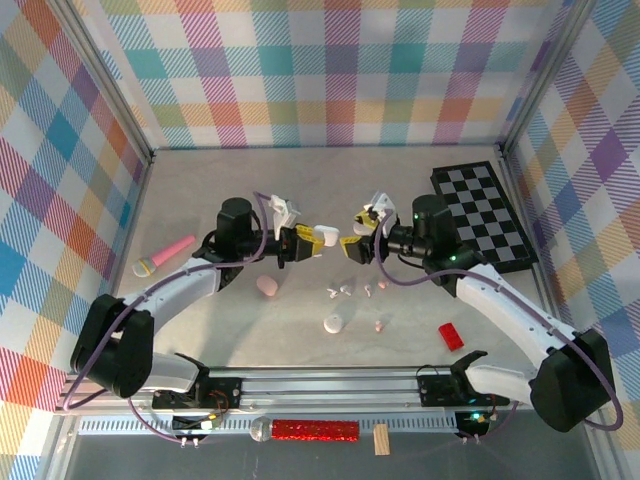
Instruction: Insert wireless bluetooth earbuds into charging case
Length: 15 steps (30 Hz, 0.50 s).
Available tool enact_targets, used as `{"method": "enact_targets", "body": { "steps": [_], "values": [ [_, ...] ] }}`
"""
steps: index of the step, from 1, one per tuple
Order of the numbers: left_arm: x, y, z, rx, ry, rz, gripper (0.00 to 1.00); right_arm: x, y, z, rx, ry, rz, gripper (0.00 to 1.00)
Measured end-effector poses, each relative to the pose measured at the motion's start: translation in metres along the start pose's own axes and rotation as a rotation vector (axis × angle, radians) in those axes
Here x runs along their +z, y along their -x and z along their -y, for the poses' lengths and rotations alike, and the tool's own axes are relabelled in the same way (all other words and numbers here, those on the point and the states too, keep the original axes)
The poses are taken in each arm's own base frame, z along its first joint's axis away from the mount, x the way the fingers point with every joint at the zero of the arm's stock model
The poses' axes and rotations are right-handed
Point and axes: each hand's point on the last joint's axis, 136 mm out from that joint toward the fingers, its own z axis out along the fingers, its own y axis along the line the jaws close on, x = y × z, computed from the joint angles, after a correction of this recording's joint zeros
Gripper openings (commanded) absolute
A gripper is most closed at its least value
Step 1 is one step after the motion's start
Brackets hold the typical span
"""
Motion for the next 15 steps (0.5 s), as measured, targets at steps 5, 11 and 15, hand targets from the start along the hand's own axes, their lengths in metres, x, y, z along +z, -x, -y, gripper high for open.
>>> {"method": "enact_targets", "body": {
  "steps": [5, 11, 15],
  "values": [
    [0.006, 0.008, 0.005, 0.113, -0.035, 0.038, 0.13, -0.002, 0.005, 0.003, 0.072, -0.017, -0.007, 0.70],
    [0.007, 0.011, 0.006, 0.148, -0.041, 0.051, 0.13, 0.001, 0.006, 0.011, 0.102, -0.051, -0.024, 0.71],
    [0.008, 0.011, 0.006, 0.148, -0.040, 0.051, 0.13, 0.001, 0.008, 0.011, 0.077, -0.051, -0.024, 0.72]
  ]
}}
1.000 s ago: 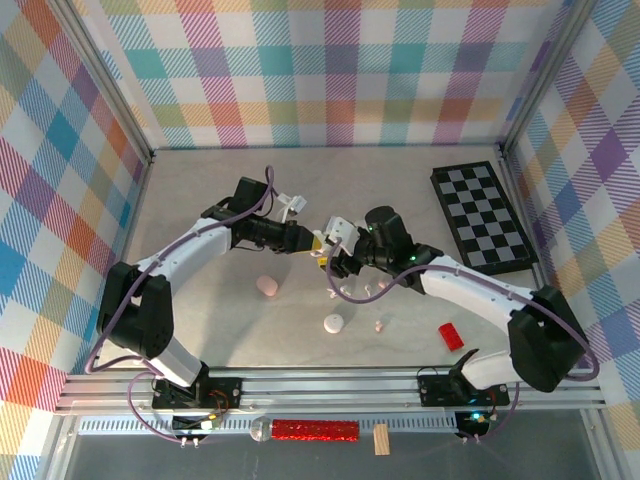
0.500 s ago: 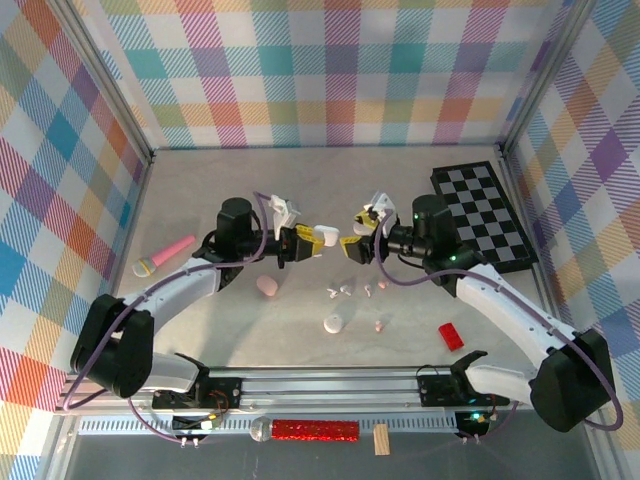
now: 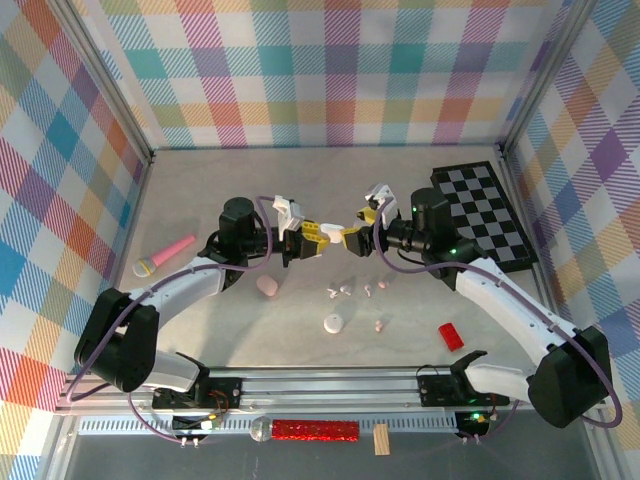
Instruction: Insert wireless bluetooth earbuds into charging case
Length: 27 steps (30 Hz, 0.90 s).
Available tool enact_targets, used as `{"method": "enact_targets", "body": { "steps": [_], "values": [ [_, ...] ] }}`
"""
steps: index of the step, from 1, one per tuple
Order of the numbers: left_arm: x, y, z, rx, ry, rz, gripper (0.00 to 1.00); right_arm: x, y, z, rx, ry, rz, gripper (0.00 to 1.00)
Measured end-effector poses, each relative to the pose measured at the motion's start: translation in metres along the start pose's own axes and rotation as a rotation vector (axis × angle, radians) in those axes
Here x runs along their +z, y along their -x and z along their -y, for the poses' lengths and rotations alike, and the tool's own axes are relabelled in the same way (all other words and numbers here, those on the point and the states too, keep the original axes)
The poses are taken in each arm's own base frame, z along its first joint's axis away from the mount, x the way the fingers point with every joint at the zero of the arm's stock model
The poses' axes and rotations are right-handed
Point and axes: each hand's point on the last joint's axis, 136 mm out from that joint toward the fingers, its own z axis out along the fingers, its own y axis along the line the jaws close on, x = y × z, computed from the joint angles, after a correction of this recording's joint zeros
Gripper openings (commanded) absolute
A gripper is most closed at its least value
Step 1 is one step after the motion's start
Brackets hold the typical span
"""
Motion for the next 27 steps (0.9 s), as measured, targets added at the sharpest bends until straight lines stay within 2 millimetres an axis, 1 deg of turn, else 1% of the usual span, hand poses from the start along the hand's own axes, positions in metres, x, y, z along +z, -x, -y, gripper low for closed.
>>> {"method": "enact_targets", "body": {
  "steps": [9, 14, 16, 20, 24, 27],
  "values": [
    [0.001, 0.000, 0.000, -0.028, 0.004, 0.001, 0.13, 0.004, 0.003, -0.003, -0.089, -0.009, -0.010, 0.76],
    [0.001, 0.006, -0.003, -0.030, 0.012, 0.025, 0.12, 0.007, 0.005, 0.001, -0.095, -0.046, -0.021, 0.72],
    [0.001, 0.008, -0.006, -0.026, 0.029, 0.033, 0.12, 0.006, 0.010, 0.003, -0.080, -0.067, -0.026, 0.71],
    [0.001, 0.011, -0.007, -0.007, 0.042, 0.049, 0.12, 0.002, 0.031, 0.011, -0.046, -0.127, 0.007, 0.69],
    [0.000, 0.005, -0.006, -0.001, 0.047, 0.054, 0.12, -0.004, 0.048, 0.020, 0.009, -0.182, 0.028, 0.70],
    [-0.001, 0.001, -0.007, 0.000, 0.058, 0.055, 0.12, -0.008, 0.057, 0.020, 0.054, -0.194, 0.042, 0.71]
  ]
}}
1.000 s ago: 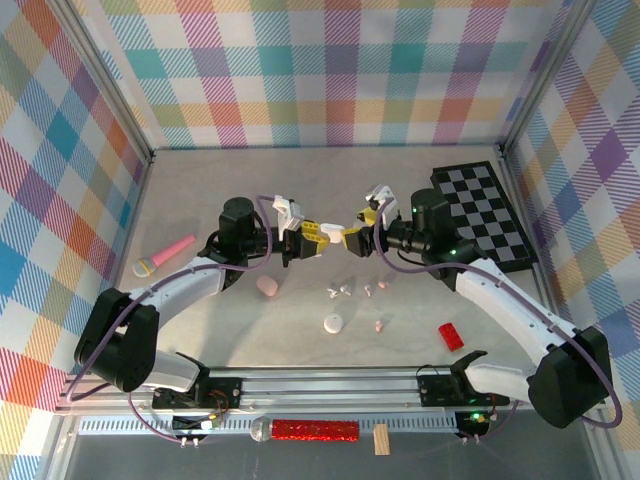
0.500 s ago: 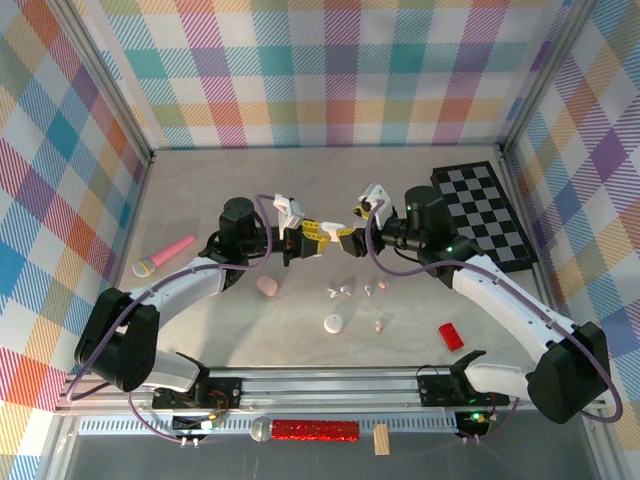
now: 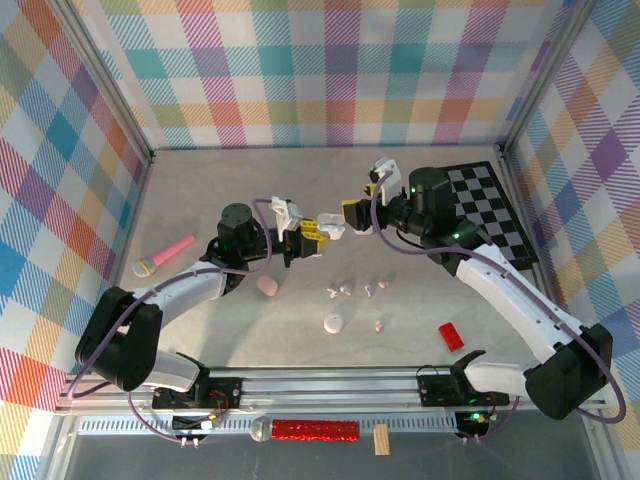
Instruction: Insert wireless bluetooth earbuds into charging case
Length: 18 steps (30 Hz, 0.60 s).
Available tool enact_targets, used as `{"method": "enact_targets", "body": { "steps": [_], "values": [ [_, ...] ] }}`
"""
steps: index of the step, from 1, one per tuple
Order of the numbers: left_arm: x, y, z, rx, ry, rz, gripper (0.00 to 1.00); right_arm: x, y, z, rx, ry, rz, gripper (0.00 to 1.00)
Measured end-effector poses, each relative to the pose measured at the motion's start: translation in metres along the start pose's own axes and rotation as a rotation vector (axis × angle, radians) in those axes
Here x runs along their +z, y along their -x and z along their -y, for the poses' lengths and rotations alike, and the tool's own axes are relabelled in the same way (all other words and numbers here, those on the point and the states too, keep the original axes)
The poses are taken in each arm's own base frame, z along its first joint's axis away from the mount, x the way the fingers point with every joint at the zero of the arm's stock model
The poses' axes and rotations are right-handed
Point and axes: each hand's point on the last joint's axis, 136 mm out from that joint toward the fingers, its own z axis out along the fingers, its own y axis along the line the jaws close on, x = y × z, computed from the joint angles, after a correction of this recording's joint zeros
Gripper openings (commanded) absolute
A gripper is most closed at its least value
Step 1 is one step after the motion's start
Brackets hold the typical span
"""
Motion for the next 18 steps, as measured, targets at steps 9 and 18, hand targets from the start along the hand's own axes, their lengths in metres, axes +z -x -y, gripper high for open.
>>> {"method": "enact_targets", "body": {
  "steps": [9, 18],
  "values": [
    [-0.008, 0.004, -0.017, 0.013, 0.084, 0.069, 0.12, -0.028, -0.004, -0.005, 0.160, -0.008, 0.011, 0.75],
    [-0.023, 0.014, -0.037, 0.036, 0.179, 0.172, 0.12, -0.020, -0.050, -0.002, 0.401, -0.026, -0.125, 0.66]
  ]
}}
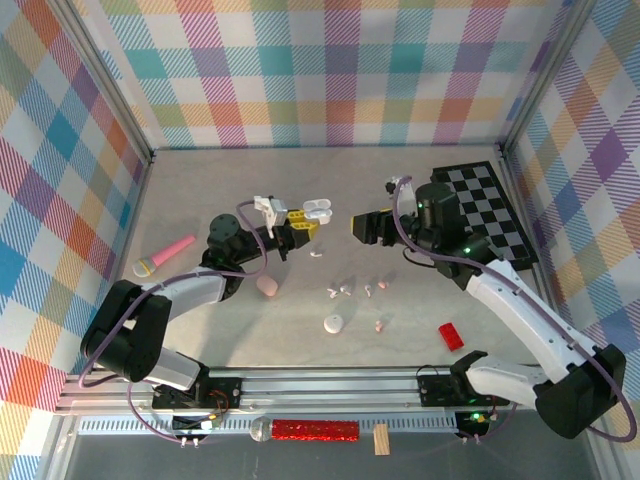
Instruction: Insert wireless bluetooth earbuds into charging case
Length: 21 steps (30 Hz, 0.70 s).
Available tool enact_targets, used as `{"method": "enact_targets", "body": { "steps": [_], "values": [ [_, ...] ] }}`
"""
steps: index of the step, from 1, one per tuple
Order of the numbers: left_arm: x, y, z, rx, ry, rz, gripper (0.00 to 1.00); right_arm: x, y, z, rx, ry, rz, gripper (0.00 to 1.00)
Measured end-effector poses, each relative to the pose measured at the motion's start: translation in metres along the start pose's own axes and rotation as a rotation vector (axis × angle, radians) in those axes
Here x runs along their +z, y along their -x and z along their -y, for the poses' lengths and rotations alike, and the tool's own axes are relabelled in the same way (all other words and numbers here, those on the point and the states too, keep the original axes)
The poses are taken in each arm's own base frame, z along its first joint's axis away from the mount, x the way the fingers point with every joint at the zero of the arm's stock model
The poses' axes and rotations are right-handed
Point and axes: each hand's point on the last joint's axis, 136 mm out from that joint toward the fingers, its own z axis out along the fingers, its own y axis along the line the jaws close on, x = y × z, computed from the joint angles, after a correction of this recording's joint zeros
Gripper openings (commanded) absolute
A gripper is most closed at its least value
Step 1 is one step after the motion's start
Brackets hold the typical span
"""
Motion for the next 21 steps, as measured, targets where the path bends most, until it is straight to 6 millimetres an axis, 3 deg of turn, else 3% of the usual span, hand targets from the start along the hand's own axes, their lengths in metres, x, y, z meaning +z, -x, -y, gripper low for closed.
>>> {"method": "enact_targets", "body": {
  "steps": [2, 6, 10, 17, 21],
  "values": [
    [-0.004, 0.003, -0.007, 0.011, 0.039, 0.024, 0.12, 0.010, -0.016, 0.012, 0.103, -0.030, -0.036, 0.62],
    [-0.010, 0.009, -0.017, 0.027, 0.099, 0.063, 0.12, 0.035, -0.084, 0.039, 0.316, -0.133, -0.180, 0.55],
    [-0.011, 0.015, -0.021, 0.036, 0.125, 0.088, 0.12, 0.055, -0.141, 0.045, 0.456, -0.201, -0.321, 0.49],
    [-0.013, 0.019, -0.021, 0.042, 0.137, 0.099, 0.12, 0.082, -0.183, 0.034, 0.567, -0.219, -0.410, 0.41],
    [-0.016, 0.032, -0.016, 0.063, 0.136, 0.118, 0.12, 0.096, -0.201, 0.041, 0.620, -0.246, -0.446, 0.40]
  ]
}}
